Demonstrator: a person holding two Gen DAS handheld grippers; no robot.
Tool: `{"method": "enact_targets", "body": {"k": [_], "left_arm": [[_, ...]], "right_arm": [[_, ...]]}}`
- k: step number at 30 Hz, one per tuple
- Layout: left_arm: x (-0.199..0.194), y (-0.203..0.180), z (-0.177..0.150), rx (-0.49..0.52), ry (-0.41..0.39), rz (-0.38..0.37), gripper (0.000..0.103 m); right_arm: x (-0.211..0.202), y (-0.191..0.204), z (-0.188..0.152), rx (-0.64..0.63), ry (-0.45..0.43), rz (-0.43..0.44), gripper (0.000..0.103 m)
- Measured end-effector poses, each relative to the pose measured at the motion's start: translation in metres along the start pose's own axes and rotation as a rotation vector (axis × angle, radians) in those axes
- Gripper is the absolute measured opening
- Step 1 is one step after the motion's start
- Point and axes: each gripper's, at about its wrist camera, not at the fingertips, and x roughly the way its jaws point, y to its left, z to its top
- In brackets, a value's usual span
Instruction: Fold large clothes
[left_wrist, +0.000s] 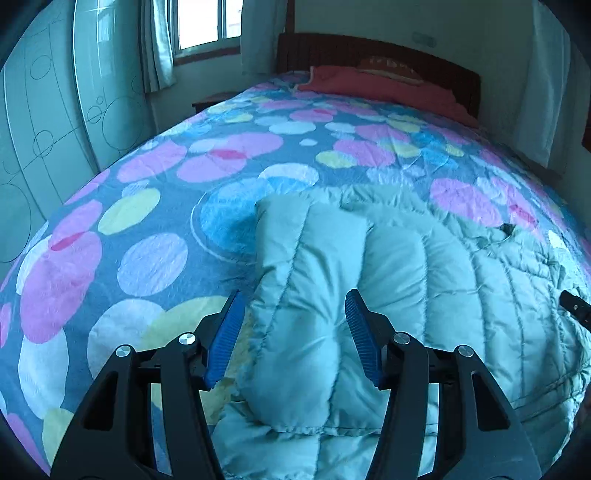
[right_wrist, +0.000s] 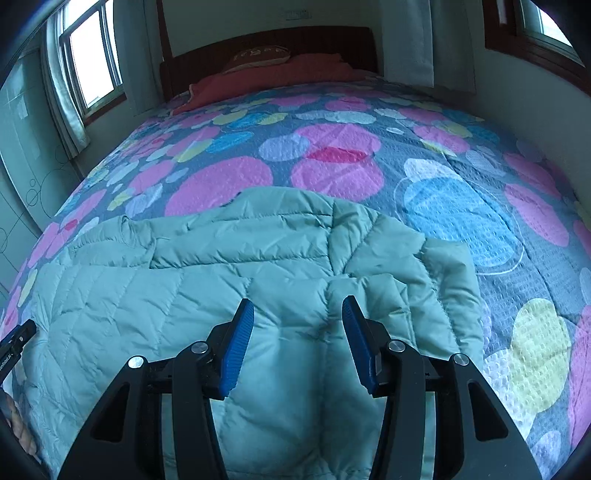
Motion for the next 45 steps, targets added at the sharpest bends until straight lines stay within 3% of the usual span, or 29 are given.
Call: {"method": "enact_targets", "body": {"k": [2, 6, 7, 9, 15, 19, 23, 35, 45], "left_arm": [[0.003, -0.015, 0.005, 0.022, -0.009, -0.038, 0.056], [0.035, -0.04, 0.001, 0.044, 0.087, -0.086, 0.056], [0.046, -0.046, -0.002, 0.06, 0.123, -0.082, 0.056], [0.052, -0.057, -0.009, 0.122, 0.111, -0.048, 0.057], [0.027, -0.053, -0.01, 0.095, 0.081, -0.043, 0.056], [-0.001, -0.049, -0.019, 0.063, 0.036, -0.086, 0.056], [0.013, -0.053, -0.037, 0.059, 0.11, -0.101, 0.058], [0.023, -0.058, -0.046, 0.09, 0.105, -0.079, 0.06], [-0.013, -0.036, -0.047, 0.074, 0.114, -0.057, 0.072]], "right_arm": [[0.006, 0.014, 0.002, -0.025, 0.007, 0.014, 0.05], [0.026, 0.035, -0.001, -0.07, 0.038, 0.021, 0.05], [0.034, 0.038, -0.004, -0.078, 0.065, 0.014, 0.05], [0.043, 0.041, -0.009, -0.097, 0.086, 0.0, 0.051], [0.012, 0.028, -0.01, -0.063, 0.036, 0.028, 0.051], [-0.017, 0.006, -0.027, -0.051, -0.004, -0.029, 0.051], [-0.01, -0.015, -0.048, -0.026, 0.046, -0.068, 0.051], [0.0, -0.011, -0.058, -0.058, 0.042, -0.094, 0.052], [-0.05, -0.024, -0.07, -0.003, 0.0, -0.066, 0.063]]}}
